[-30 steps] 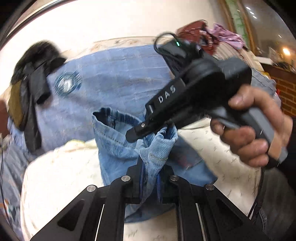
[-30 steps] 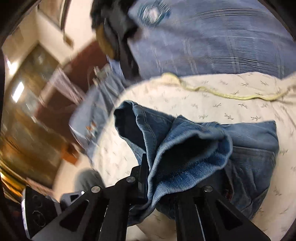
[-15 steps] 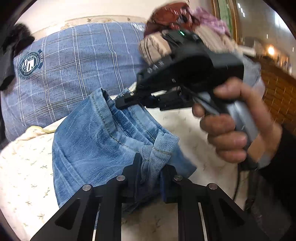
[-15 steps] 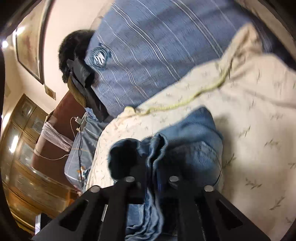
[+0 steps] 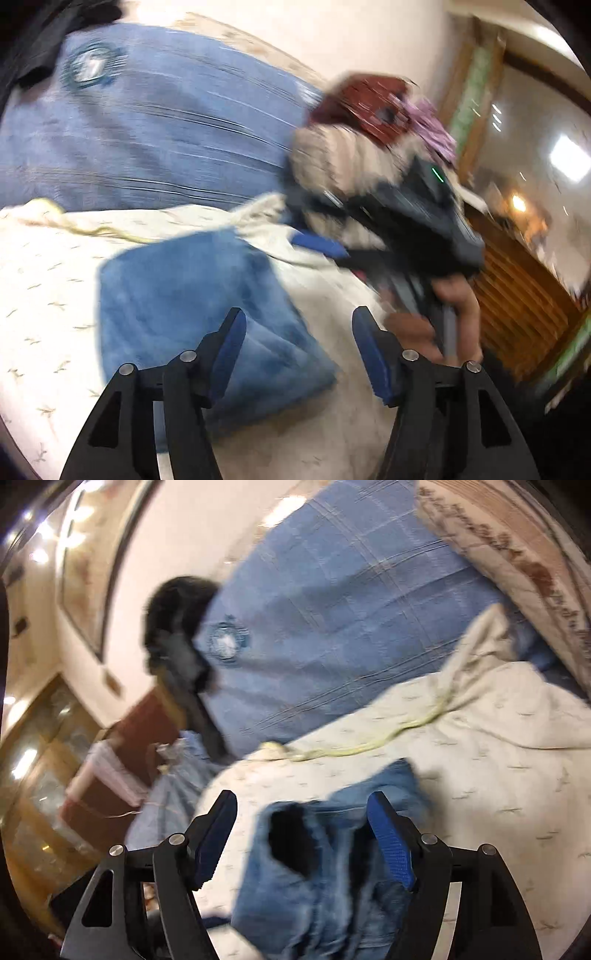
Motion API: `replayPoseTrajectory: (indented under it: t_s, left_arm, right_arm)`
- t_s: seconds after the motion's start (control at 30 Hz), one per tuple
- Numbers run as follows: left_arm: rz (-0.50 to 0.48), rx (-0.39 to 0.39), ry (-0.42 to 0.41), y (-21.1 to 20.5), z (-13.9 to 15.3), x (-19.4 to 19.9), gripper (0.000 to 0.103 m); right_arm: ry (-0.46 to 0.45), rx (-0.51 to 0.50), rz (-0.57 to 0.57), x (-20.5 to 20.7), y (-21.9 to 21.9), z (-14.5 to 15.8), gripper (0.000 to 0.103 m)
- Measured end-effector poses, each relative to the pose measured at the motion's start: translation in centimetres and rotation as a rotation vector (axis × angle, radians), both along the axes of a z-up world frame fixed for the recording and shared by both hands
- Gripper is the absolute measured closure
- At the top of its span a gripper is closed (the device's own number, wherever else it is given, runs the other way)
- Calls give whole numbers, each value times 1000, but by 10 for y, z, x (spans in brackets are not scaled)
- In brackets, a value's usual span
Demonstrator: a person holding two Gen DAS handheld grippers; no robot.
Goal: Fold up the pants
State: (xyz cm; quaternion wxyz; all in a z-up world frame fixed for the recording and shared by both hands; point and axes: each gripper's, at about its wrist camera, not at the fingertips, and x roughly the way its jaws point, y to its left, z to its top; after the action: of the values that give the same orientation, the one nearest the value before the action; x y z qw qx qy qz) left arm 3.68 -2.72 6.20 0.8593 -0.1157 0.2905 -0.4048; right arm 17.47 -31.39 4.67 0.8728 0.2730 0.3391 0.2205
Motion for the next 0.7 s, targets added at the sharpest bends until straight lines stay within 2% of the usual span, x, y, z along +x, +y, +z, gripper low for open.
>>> replayPoseTrajectory:
  t_s: [0.1,0.17,0.2,0.23,0.3,0.4,0.43,0.5,0.6,0.67,0.7]
  left_arm:
    - [89,25,54,20,-14,17,43]
    - [111,55,111,24,-25,26,44]
    - [108,68,139,25,-32,29,44]
    - [112,78,152,24,-37,30,45]
    - [90,79,161,23,-40,27,45]
    - [20,75,132,14,-33,19,43]
    - [-5,97,119,9,-33,17,43]
    - [-42,167,100,-8,-38,25,43]
    - [-60,236,100,-20,-53,20,44]
    - [-60,240,89,-20,-52,20,44]
    - [-69,235,85,-16,-51,18,44]
  right_arm:
    - [60,-54,69,13,28,-17,46]
    - [103,-139,97,25,49,-25,70]
    - [127,-178,106,30,57,-31,78]
    - [134,-191,108,31,59,-33,102]
    - [103,-203,49,28,50,-24,101]
    - [35,-145,-11,15,28,-2,102]
    - [26,-177,-36,14,24,0,102]
    - [84,-202,-70,22,18,-15,101]
    - [242,-132,-83,40,3,-59,102]
    - [232,-36,-107,35,-6,-57,98]
    - [205,-39,-113,31,-9,-50,95]
